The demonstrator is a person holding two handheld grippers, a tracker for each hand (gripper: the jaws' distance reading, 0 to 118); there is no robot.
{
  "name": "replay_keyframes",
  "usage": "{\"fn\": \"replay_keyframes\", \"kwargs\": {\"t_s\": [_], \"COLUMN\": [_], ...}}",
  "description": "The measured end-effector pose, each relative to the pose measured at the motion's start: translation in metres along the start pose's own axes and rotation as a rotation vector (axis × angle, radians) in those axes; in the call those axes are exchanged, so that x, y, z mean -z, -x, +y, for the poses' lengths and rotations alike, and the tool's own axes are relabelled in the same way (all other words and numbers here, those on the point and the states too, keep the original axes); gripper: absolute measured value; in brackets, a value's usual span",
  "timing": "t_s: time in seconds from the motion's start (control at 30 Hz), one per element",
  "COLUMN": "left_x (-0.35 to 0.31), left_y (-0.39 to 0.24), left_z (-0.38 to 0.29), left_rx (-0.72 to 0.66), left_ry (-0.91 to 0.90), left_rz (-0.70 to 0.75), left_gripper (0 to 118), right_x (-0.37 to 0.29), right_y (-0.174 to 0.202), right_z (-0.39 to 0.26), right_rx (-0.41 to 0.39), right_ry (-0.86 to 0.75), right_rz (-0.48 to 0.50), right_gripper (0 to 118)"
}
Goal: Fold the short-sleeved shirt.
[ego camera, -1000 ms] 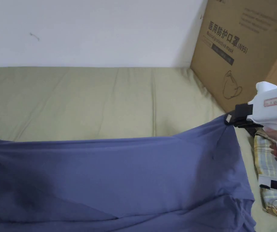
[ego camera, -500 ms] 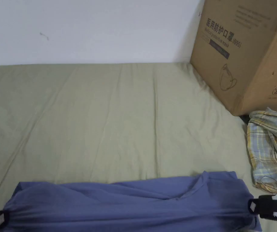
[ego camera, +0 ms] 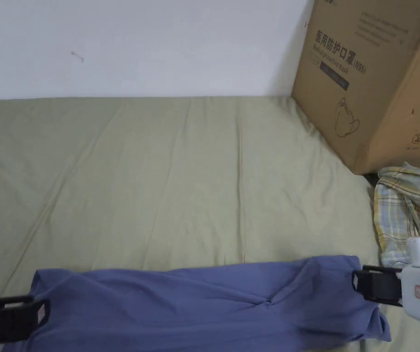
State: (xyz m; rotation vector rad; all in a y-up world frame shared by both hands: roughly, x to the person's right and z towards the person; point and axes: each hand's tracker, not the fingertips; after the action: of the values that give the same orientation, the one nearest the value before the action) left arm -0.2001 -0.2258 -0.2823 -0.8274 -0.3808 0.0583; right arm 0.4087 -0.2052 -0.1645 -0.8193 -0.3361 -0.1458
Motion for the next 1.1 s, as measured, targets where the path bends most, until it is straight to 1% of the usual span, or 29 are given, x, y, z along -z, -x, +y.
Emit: {"fn": "replay_keyframes", "kwargs": {"t_s": [0.07,0.13,0.17,0.2,0.23,0.27,0.3,0.33,0.37,0.4,0.47,0.57,0.67,0.73,0.77,0.83,0.87,0.93,0.97,1.0,1.03,1.07,1.1], "left_x": [-0.011,-0.011,-0.008,-0.006,-0.004,0.000,0.004,0.008,0.014,0.021,0.022,0.023,0.024,0.031,0.034,0.037,0.043,0.054,0.057,0.059,0.060,0.061,0.057], "left_y": [-0.032,-0.054,-0.065,-0.076,-0.084,-0.091,-0.101,-0.105,-0.109,-0.113,-0.122,-0.125,-0.107,-0.077,-0.054,-0.008,0.020,0.065,0.083,0.098,0.111,0.121,0.115], "left_z": [0.012,0.020,0.024,0.026,0.028,0.029,0.030,0.031,0.031,0.030,0.029,0.025,0.026,0.025,0.026,0.029,0.025,0.013,0.008,0.002,-0.002,-0.006,-0.011], "left_rx": [0.006,0.018,0.039,0.058,0.073,0.078,0.073,0.060,0.037,0.019,0.021,0.003,-0.009,-0.095,-0.163,-0.308,-0.399,-0.541,-0.584,-0.597,-0.585,-0.581,-0.582], "left_ry": [-0.050,-0.083,-0.098,-0.116,-0.135,-0.152,-0.145,-0.137,-0.119,-0.106,-0.112,-0.110,-0.095,-0.068,-0.041,0.010,0.033,0.054,0.066,0.054,0.064,0.068,0.080], "left_rz": [0.039,0.108,0.148,0.184,0.200,0.200,0.194,0.191,0.183,0.191,0.199,0.143,0.120,0.031,-0.028,-0.179,-0.284,-0.460,-0.489,-0.517,-0.511,-0.492,-0.478], "left_gripper": [118,118,116,111,99,79,79,69,34,0,0,0,0,0,0,0,0,1,1,1,3,12,33], "right_x": [-0.016,-0.023,-0.024,-0.020,-0.018,-0.014,-0.011,-0.008,-0.004,0.000,-0.002,0.003,0.003,0.005,0.005,0.004,0.007,0.010,0.013,0.019,0.022,0.024,0.027], "right_y": [0.025,0.049,0.062,0.074,0.084,0.095,0.105,0.115,0.124,0.133,0.143,0.159,0.166,0.168,0.169,0.171,0.171,0.170,0.170,0.168,0.168,0.168,0.170], "right_z": [0.007,0.010,0.011,0.013,0.014,0.014,0.013,0.012,0.013,0.015,0.017,0.021,0.021,0.020,0.022,0.024,0.021,0.023,0.023,0.019,0.018,0.017,0.015], "right_rx": [-0.004,0.008,0.005,-0.002,-0.010,-0.027,-0.051,-0.053,-0.057,-0.075,-0.077,-0.083,-0.101,-0.089,-0.084,-0.105,-0.127,-0.134,-0.127,-0.120,-0.118,-0.124,-0.136], "right_ry": [-0.080,-0.135,-0.142,-0.132,-0.129,-0.126,-0.117,-0.136,-0.144,-0.122,-0.117,-0.109,-0.108,-0.088,-0.070,-0.062,-0.059,-0.044,-0.027,-0.012,-0.002,0.006,0.016], "right_rz": [0.004,-0.021,-0.016,-0.005,0.002,0.026,0.061,0.059,0.027,-0.001,0.038,0.020,0.004,0.041,0.057,0.066,0.064,0.066,0.078,0.097,0.107,0.108,0.104], "right_gripper": [96,96,96,95,88,76,66,66,27,0,0,0,0,0,0,0,0,0,0,0,0,0,0]}}
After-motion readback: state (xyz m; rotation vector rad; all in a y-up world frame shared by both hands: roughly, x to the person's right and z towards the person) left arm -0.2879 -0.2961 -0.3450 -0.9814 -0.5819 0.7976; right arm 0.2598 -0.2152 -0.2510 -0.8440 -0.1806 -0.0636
